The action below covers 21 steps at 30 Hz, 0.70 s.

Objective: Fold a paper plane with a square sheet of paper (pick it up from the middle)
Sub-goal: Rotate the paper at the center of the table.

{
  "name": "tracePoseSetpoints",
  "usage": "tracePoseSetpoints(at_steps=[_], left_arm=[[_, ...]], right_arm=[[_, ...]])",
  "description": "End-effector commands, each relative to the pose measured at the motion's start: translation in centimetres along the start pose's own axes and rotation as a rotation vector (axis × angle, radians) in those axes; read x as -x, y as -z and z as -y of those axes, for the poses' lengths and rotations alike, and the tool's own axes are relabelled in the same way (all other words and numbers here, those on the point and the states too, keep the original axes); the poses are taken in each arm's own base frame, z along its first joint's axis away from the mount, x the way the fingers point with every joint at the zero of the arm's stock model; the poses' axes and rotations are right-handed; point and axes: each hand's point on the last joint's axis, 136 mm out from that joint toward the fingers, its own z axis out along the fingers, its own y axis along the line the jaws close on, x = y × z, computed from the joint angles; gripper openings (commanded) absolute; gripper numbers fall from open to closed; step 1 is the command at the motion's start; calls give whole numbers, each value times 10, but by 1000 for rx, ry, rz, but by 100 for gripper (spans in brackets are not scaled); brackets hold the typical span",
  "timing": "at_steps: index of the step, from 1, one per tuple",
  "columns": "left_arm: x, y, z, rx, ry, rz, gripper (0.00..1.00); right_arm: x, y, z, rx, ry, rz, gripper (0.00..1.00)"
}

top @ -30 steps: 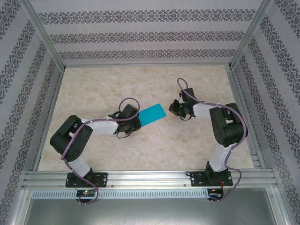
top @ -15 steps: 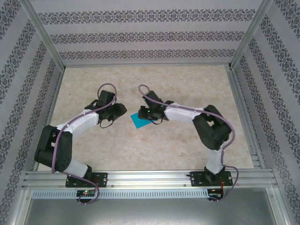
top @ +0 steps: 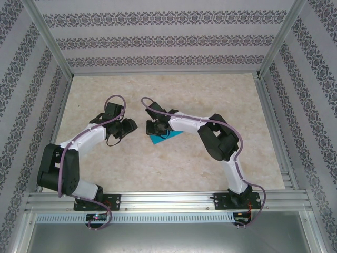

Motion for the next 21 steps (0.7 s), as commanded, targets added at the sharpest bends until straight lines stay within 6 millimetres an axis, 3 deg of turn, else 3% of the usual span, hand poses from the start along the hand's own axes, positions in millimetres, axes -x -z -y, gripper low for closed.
tracePoseSetpoints(at_steps=[1, 5, 8, 11, 14, 17, 21], left_arm=[[-5, -3, -7, 8, -19, -32, 49], [-6, -5, -7, 6, -24, -38, 49], [-6, -6, -5, -8, -21, -44, 50], [-9, -9, -3, -26, -19, -56, 51], [-11, -10, 1, -52, -19, -67, 52], [-16, -11, 9, -82, -40, -84, 53], [-28, -9, 24, -125, -89, -115, 55]], right_arm=[[-23, -2, 12, -43, 54, -96, 15], [-63, 10, 27, -32, 171, -237, 15], [-93, 29, 46, -30, 271, -328, 15], [-110, 51, 66, -29, 334, -366, 16], [-98, 70, 74, -23, 319, -302, 20], [-63, 90, 67, 8, 228, -146, 28], [-21, 109, 77, -56, 77, 67, 38]])
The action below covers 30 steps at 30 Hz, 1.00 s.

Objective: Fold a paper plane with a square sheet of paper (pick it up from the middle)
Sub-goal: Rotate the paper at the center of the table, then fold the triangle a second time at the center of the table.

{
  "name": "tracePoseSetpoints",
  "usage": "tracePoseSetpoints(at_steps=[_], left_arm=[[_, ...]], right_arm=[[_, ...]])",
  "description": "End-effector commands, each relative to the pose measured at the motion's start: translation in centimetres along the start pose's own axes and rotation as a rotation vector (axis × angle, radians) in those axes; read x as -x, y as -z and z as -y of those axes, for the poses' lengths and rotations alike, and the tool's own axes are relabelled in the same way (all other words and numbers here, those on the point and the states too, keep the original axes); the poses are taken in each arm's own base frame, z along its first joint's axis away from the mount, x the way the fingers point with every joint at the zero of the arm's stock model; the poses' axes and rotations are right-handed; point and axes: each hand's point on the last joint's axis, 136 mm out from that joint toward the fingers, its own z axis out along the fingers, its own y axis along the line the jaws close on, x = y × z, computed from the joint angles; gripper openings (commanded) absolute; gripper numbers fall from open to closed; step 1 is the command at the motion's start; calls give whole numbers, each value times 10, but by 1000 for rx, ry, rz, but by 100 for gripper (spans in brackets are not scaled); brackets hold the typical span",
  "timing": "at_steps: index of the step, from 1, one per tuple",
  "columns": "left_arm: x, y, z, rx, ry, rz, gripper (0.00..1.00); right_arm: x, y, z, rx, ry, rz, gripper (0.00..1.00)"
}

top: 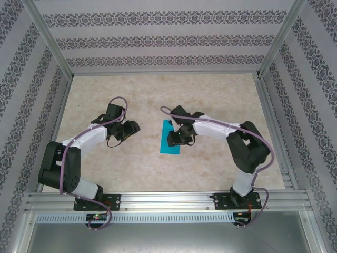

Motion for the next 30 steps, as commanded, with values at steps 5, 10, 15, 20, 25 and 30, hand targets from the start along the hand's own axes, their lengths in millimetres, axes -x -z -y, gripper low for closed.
tracePoseSetpoints(at_steps=[5, 10, 15, 20, 25, 30], left_arm=[[-29, -10, 35, -103, -110, -72, 56], [-56, -22, 56, -142, -146, -140, 58], [-83, -38, 73, -180, -163, -216, 57], [-99, -47, 82, -199, -179, -273, 54], [-117, -54, 82, -196, -183, -321, 55], [-123, -58, 80, -183, -180, -334, 54]], right_arm=[[53, 17, 16, -97, -202, 235, 41], [62, -4, 15, -94, -261, 207, 40], [55, -25, 20, -87, -310, 150, 39], [43, -39, 32, -80, -349, 112, 39], [28, -51, 44, -53, -404, 76, 38], [15, -61, 55, -34, -451, 39, 37]])
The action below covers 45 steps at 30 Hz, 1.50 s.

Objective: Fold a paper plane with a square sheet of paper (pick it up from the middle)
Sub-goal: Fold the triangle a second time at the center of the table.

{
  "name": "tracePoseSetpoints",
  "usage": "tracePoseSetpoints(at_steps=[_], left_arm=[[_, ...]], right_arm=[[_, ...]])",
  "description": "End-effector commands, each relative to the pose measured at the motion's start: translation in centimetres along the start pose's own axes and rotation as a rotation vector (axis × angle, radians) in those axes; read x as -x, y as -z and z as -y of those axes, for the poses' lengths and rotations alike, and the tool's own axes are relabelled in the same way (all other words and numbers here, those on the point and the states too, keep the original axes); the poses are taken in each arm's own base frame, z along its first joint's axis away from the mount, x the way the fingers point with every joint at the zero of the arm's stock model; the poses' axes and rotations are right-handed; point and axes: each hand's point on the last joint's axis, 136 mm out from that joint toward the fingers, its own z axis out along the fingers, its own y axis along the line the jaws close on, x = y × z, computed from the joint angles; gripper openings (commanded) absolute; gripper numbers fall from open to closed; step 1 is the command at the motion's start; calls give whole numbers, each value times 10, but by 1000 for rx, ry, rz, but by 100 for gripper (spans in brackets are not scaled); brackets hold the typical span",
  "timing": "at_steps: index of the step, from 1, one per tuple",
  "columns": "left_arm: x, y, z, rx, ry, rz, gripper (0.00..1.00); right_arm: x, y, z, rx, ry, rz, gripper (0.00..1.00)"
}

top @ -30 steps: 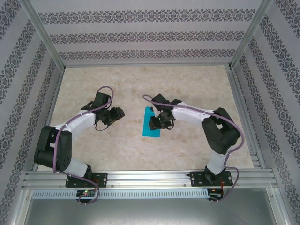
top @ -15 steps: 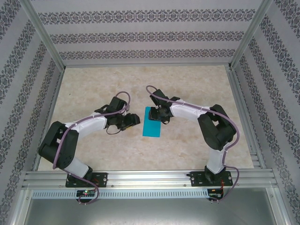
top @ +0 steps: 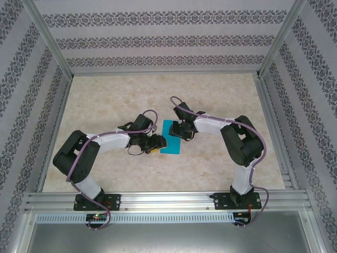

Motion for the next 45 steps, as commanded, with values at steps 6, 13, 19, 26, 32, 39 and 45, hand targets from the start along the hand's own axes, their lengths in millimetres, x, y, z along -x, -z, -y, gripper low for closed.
tracePoseSetpoints(at_steps=[6, 13, 19, 26, 32, 39, 45], left_arm=[[1, -8, 1, 33, -6, 2, 55], [-1, -13, 5, 38, -15, -9, 55], [-1, -17, 3, 64, -11, -15, 56], [0, -21, -2, 127, -16, -16, 58], [-1, -26, 3, 126, -30, -32, 57], [1, -28, 13, 103, -52, -34, 49], [2, -26, 16, 96, -61, -27, 45]], right_arm=[[-23, -27, 43, -46, -99, -83, 35], [-23, -29, 46, -40, -104, -89, 35], [-24, -30, 47, -42, -104, -91, 35], [-25, -30, 50, -50, -102, -92, 35], [-26, -31, 51, -55, -97, -95, 35], [-28, -32, 52, -58, -98, -99, 35], [-28, -33, 52, -58, -96, -99, 35]])
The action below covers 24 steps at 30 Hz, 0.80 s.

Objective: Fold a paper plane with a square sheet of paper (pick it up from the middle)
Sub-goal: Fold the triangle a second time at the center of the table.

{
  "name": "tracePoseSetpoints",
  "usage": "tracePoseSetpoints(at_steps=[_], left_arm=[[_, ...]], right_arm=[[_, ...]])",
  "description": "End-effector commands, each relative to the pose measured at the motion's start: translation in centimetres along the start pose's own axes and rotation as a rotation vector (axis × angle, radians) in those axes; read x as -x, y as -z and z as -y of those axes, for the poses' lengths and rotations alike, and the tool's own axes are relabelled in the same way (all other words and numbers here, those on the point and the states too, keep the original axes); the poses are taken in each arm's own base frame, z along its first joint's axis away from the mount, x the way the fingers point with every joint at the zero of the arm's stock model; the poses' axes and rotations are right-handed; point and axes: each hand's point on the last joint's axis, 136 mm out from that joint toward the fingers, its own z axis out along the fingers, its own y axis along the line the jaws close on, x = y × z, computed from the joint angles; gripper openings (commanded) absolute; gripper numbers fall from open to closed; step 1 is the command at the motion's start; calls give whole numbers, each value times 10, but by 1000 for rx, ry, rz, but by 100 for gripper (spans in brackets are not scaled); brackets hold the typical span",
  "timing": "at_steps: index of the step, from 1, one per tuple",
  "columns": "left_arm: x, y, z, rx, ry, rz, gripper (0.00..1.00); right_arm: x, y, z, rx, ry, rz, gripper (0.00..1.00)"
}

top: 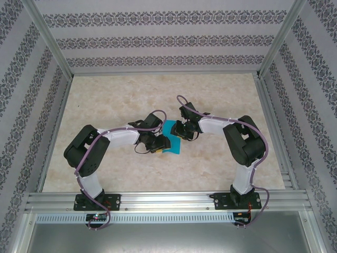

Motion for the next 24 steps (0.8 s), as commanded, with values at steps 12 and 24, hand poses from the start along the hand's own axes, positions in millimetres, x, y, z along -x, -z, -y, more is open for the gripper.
tracePoseSetpoints(at_steps=[12, 24], left_arm=[[1, 12, 5, 27, -53, 36, 40], [2, 15, 9, 24, -64, 40, 32]], right_arm=[[-25, -30, 58, -172, -42, -66, 35], [-26, -31, 59, -175, -41, -73, 35]])
